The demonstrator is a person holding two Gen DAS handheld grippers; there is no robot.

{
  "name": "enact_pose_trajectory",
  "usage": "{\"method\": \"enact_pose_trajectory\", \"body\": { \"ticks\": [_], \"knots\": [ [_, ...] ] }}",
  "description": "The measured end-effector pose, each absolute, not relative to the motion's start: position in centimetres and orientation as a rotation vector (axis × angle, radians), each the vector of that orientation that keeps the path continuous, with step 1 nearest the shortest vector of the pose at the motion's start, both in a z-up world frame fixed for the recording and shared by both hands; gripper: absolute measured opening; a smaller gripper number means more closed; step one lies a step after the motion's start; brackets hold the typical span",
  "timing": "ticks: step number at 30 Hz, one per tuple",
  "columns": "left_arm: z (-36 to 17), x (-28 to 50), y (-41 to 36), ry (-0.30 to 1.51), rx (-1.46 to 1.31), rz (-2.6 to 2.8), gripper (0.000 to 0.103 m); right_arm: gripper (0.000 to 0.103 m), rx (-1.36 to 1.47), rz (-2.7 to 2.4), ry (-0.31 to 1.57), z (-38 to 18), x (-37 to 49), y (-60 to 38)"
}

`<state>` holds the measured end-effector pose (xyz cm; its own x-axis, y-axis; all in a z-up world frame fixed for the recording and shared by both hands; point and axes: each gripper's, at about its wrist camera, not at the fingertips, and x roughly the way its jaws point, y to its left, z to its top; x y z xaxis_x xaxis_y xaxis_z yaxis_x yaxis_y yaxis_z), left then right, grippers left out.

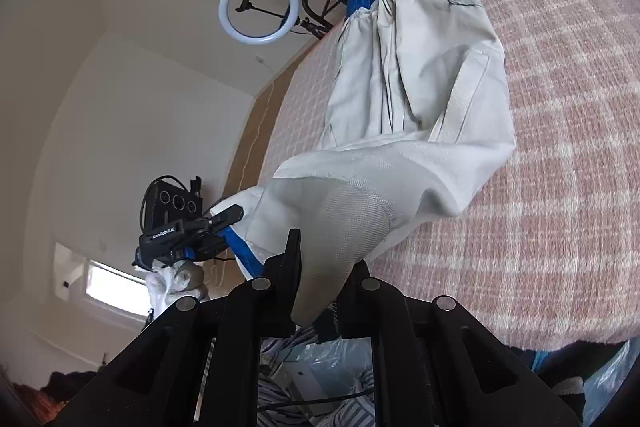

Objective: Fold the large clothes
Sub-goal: 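Carry the hem over the jacket toward the collar with both grippers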

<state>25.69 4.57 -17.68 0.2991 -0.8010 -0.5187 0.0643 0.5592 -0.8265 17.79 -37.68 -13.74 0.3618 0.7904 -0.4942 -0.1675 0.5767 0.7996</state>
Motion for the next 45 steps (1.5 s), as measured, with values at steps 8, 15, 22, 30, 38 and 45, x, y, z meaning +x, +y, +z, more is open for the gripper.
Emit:
{"method": "enact_pose_trajectory", "body": {
  "ticks": [8, 15, 22, 30, 38, 45],
  "knots": [
    [-17.4, 33.7, 2.3, 1.110, -0.742, -0.566, 0.009, 0.010, 0.745, 0.592, 1.047, -14.2, 25.0, -38.4],
    [-19.7, 39.0, 1.4, 1.139, -0.749, -0.497, 0.009, 0.010, 0.774, 0.510, 1.073, -16.8, 30.1, -39.6],
    [-22.2, 42.8, 0.9, 1.150, -0.713, -0.404, 0.007, 0.010, 0.859, 0.446, 1.105, -19.8, 33.5, -41.3],
    [-21.3, 43.3, 1.8, 1.067, -0.679, -0.375, 0.011, 0.016, 0.923, 0.492, 1.109, -20.2, 35.4, -42.2],
    [-17.9, 41.6, 3.8, 0.956, -0.591, -0.395, 0.033, 0.058, 0.854, 0.446, 0.938, -15.7, 33.0, -47.1],
    [-23.0, 40.0, 3.2, 1.156, -0.546, -0.496, 0.037, 0.058, 0.584, 0.473, 1.075, -18.5, 29.4, -45.5]
  ]
}}
